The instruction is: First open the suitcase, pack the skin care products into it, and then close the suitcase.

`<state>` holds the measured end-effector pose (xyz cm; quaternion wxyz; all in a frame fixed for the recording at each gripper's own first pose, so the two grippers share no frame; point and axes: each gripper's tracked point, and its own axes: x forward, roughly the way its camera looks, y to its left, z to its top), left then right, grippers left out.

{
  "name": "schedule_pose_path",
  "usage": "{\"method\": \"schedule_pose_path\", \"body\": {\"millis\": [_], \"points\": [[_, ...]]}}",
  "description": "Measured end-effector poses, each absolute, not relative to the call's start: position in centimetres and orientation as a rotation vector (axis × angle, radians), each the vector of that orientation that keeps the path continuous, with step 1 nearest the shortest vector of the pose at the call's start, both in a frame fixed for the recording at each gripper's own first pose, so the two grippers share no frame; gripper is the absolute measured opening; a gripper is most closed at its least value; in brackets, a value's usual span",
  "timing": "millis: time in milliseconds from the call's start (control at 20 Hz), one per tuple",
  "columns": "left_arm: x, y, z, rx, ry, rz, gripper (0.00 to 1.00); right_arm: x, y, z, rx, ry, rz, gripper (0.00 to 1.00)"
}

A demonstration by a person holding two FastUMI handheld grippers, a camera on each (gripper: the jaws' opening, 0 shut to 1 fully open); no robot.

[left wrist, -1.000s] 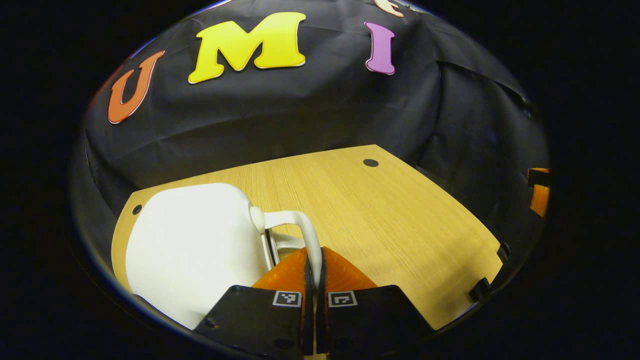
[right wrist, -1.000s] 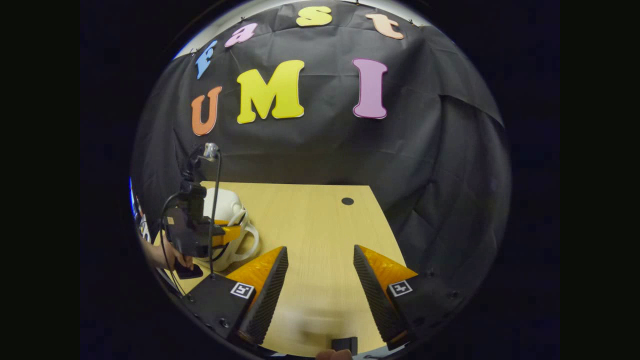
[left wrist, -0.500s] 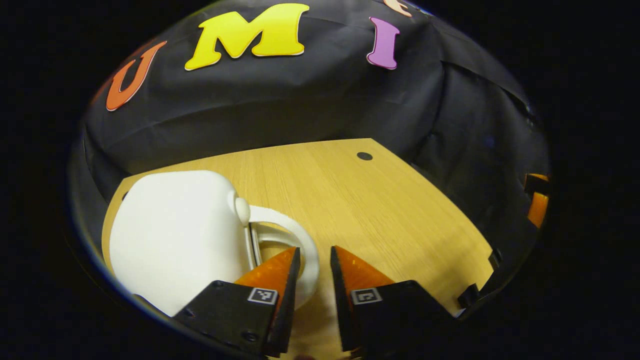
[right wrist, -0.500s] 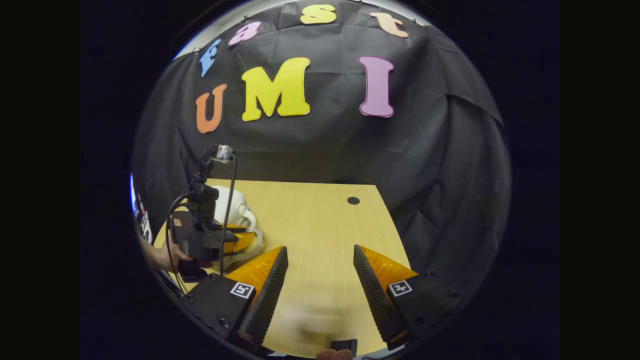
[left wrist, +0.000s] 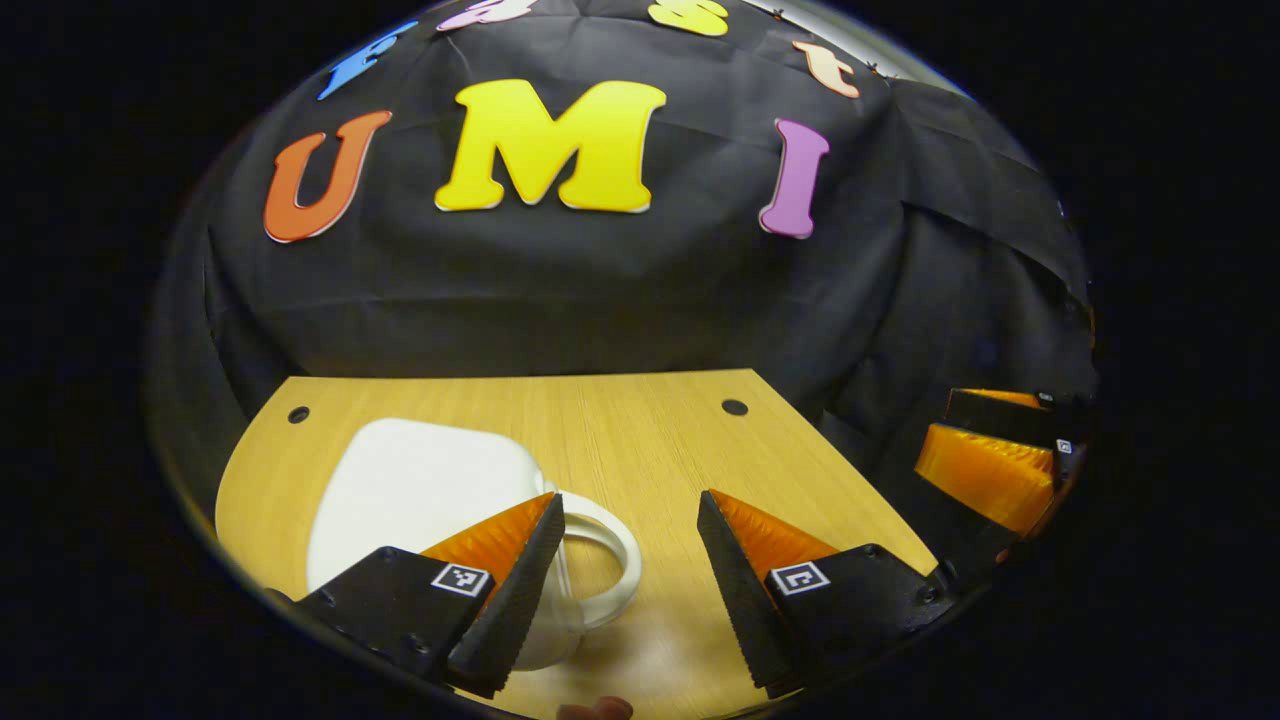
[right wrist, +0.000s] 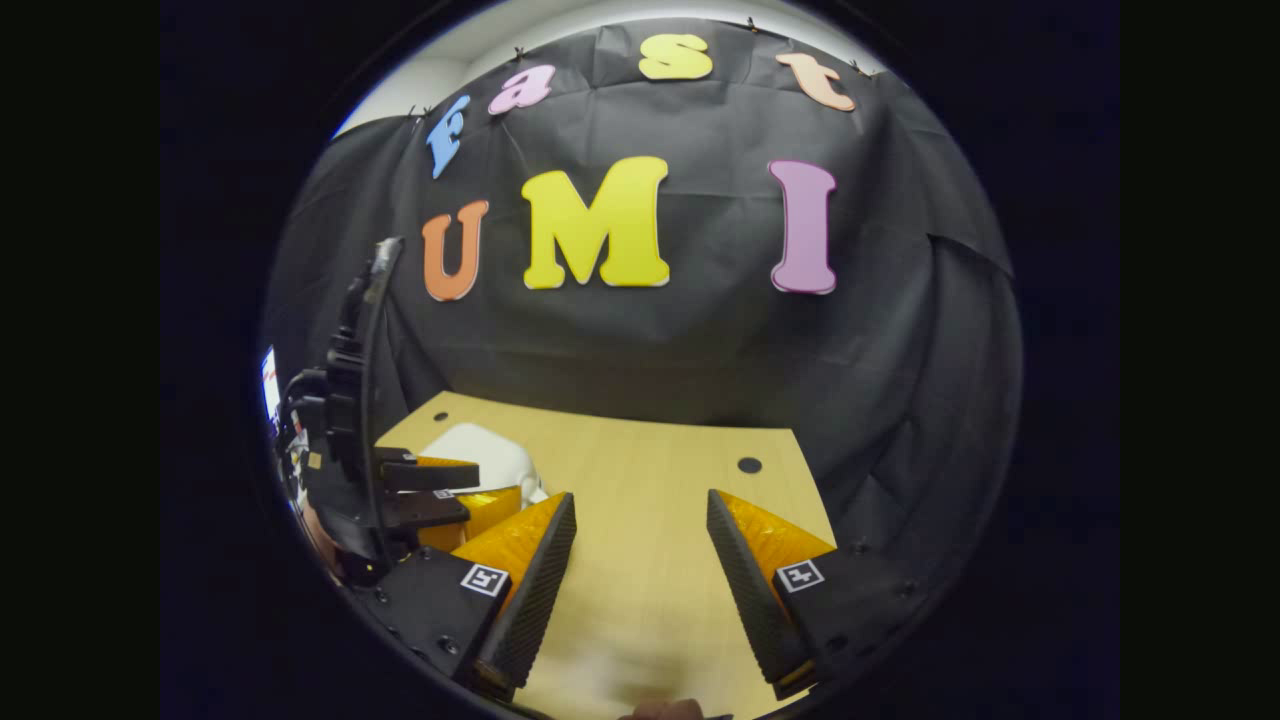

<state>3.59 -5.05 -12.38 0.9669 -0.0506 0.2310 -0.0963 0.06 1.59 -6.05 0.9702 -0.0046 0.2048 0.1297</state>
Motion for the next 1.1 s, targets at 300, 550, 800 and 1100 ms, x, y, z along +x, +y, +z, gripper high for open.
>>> {"method": "schedule_pose_path", "body": {"millis": [300,550,800,1100], "points": [[4.8,3.0,0.4,-0.14,0.162,-0.018,0.91,4.1,7.0,2.7,0.029,0.206,0.243,0.78],[3.9,6.4,5.6,-0.108,0.037,0.055,0.91,4.7,10.8,7.4,0.079,0.079,0.22,0.79],[2.7,8.2,7.2,-0.109,-0.035,0.102,0.91,3.7,12.7,7.5,0.099,0.049,0.207,0.77],[2.6,9.3,6.6,-0.089,-0.028,0.102,0.91,3.5,14.0,7.6,0.074,0.039,0.206,0.79]]}}
